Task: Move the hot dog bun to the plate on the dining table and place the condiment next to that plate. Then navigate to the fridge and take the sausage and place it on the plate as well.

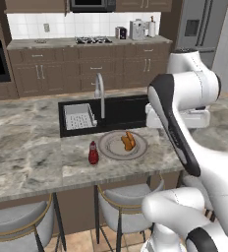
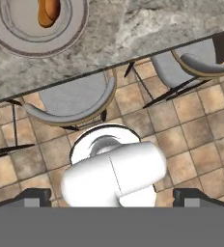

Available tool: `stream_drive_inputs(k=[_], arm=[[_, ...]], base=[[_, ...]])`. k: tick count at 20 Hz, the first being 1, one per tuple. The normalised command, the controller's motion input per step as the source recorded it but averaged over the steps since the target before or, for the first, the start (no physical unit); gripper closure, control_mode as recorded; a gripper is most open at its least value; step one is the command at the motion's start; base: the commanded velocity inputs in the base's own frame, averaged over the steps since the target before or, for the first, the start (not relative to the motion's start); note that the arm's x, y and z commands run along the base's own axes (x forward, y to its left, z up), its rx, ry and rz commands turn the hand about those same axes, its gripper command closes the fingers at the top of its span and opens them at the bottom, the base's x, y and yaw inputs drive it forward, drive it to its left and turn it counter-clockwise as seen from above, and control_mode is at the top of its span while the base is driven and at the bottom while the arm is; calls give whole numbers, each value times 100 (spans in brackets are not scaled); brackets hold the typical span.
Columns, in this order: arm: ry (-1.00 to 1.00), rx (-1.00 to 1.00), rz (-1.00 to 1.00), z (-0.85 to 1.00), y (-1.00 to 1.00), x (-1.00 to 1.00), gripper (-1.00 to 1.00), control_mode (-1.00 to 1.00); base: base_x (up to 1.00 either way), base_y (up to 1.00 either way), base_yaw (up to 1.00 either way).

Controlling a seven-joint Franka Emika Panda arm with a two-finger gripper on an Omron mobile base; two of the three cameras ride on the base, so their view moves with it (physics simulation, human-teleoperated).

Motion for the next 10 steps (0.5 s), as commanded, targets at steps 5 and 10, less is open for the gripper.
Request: stream_drive_inputs(k=[5,10], arm=[[4,-15,0,-29,-57,-9,-100,-100],[1,0,0,-23,-14,0,-100,-100]], base=[[0,0,0],[0,0,0]])
